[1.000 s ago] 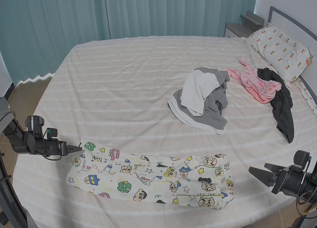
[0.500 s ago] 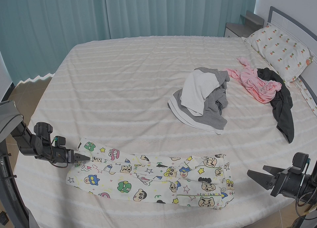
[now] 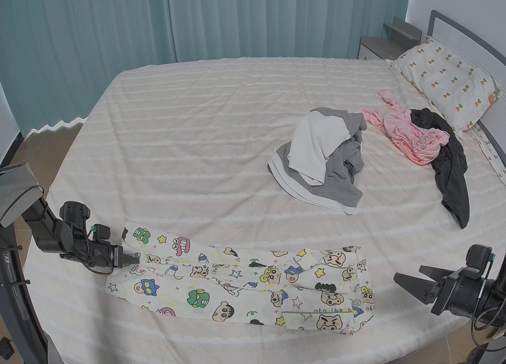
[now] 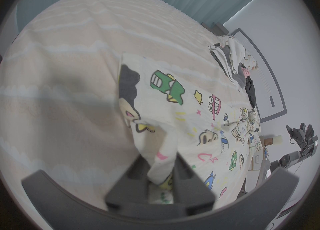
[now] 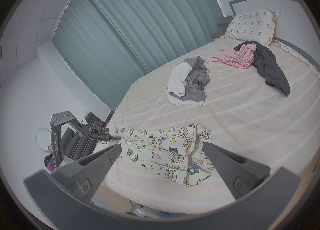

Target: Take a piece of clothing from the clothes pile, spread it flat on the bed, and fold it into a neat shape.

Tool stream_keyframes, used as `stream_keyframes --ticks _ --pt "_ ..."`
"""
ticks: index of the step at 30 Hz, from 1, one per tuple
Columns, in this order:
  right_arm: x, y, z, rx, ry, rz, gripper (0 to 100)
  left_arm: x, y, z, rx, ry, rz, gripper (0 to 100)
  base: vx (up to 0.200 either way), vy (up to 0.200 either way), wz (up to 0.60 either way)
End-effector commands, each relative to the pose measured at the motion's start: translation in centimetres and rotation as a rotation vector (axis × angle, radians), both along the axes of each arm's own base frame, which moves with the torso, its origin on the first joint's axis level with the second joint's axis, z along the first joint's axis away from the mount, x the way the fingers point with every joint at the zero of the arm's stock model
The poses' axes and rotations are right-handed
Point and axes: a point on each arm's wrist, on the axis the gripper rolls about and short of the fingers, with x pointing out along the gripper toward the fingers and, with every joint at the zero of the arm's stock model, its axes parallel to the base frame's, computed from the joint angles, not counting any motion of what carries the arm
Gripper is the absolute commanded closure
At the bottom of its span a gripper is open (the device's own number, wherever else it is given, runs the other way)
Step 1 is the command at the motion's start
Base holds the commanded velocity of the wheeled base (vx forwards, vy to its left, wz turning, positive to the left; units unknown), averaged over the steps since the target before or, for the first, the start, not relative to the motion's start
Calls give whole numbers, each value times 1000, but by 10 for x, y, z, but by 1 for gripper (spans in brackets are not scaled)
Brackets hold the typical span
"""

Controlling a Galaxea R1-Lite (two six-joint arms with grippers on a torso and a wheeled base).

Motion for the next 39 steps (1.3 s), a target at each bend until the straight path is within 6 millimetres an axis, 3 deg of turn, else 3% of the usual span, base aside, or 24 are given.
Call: stream_keyframes --ticks 1,12,24,34,35,37,39 --pt "0 0 -1 -1 4 1 0 -5 -1 -3 -4 18 1 100 0 0 0" --pt "0 -1 0 7 -1 -7 0 -19 4 28 -2 12 24 100 0 0 0" --pt "0 -1 1 11 -2 -9 0 -36 46 51 11 -16 159 100 0 0 0" --pt "0 -1 0 12 0 -11 0 -52 112 69 -15 -61 338 100 0 0 0" --pt "0 -1 0 12 0 -11 0 -52 112 69 -15 -61 338 100 0 0 0" --pt "0 -1 1 13 -1 -10 0 -61 137 78 -46 -75 393 100 0 0 0" --pt "0 -1 1 13 -1 -10 0 -62 142 80 -44 -80 406 100 0 0 0"
